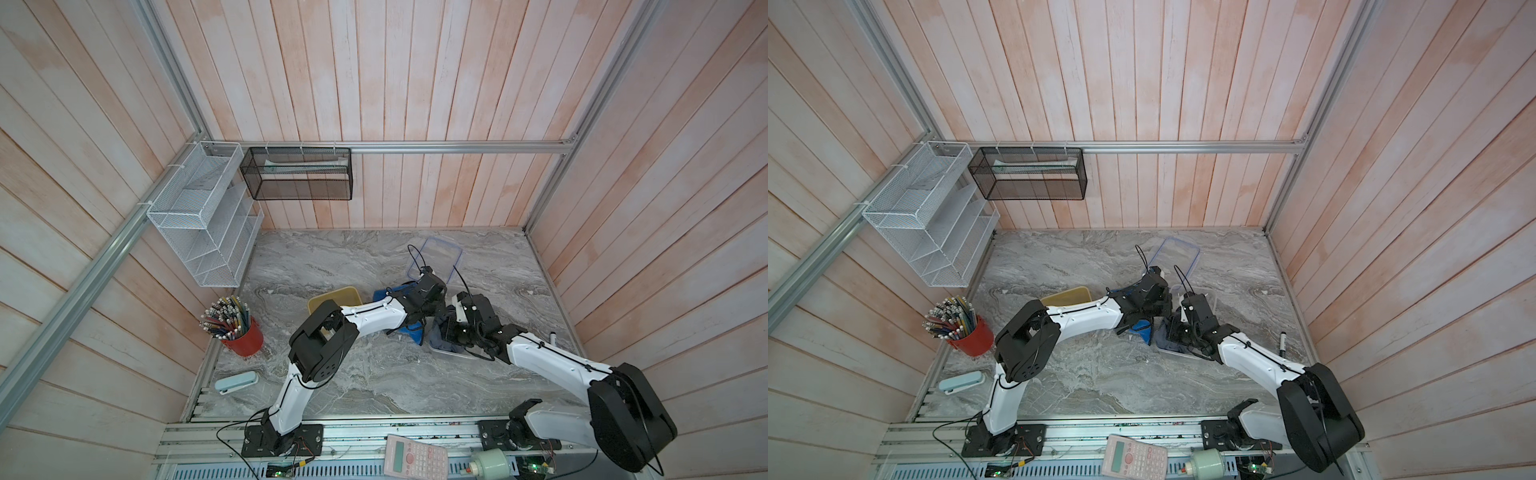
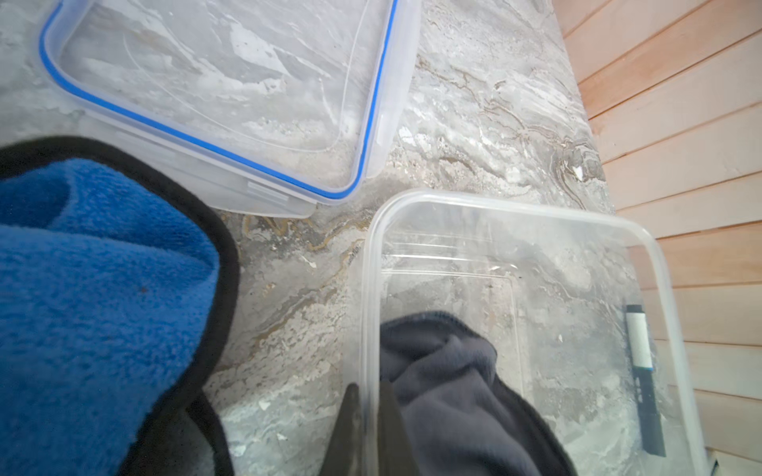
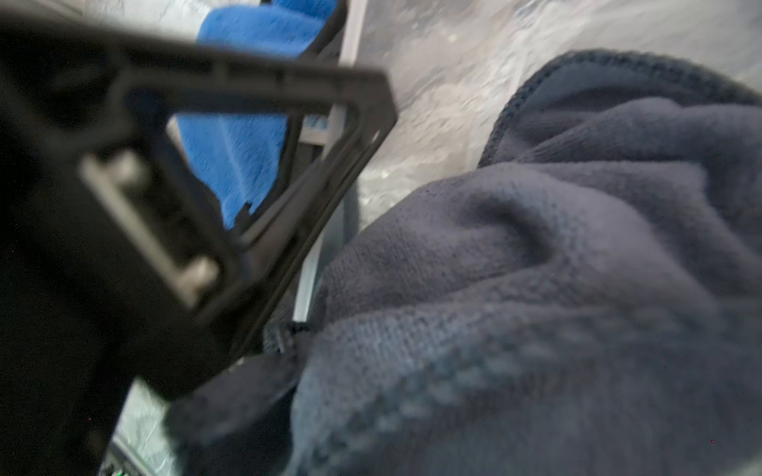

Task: Wipe the insides of the lunch boxes
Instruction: Wipe the dirt inside the lunch box.

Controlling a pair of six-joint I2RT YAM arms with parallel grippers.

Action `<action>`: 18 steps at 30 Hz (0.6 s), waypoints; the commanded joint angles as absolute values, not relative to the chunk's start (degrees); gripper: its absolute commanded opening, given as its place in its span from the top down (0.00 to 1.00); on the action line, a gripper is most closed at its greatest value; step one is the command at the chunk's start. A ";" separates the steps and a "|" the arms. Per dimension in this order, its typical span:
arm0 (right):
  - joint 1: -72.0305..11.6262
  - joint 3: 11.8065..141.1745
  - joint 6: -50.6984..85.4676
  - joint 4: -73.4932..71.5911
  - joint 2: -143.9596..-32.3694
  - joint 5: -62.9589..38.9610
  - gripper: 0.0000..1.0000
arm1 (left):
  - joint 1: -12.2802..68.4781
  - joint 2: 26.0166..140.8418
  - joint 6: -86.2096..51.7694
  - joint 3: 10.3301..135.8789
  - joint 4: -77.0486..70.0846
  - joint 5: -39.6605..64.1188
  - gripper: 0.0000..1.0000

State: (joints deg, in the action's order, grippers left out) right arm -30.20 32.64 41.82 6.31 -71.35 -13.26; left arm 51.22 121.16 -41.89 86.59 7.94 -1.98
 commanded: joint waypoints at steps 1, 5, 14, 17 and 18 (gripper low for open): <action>-31.24 31.41 41.34 9.87 -69.80 -14.69 1.00 | 51.55 119.55 -43.51 87.68 2.46 -2.77 1.00; -25.48 29.05 38.56 11.97 -68.29 -15.02 1.00 | 51.52 118.65 -42.95 86.38 2.65 -3.16 1.00; -13.64 31.75 28.70 22.25 -67.07 -3.48 1.00 | 52.16 116.19 -40.81 82.55 4.28 -4.99 1.00; -12.32 33.64 27.35 21.80 -69.29 -1.88 1.00 | 52.86 116.50 -40.23 82.76 4.70 -4.84 1.00; -12.26 34.45 27.25 21.18 -70.25 -1.45 1.00 | 53.15 116.70 -39.97 82.99 4.91 -4.84 1.00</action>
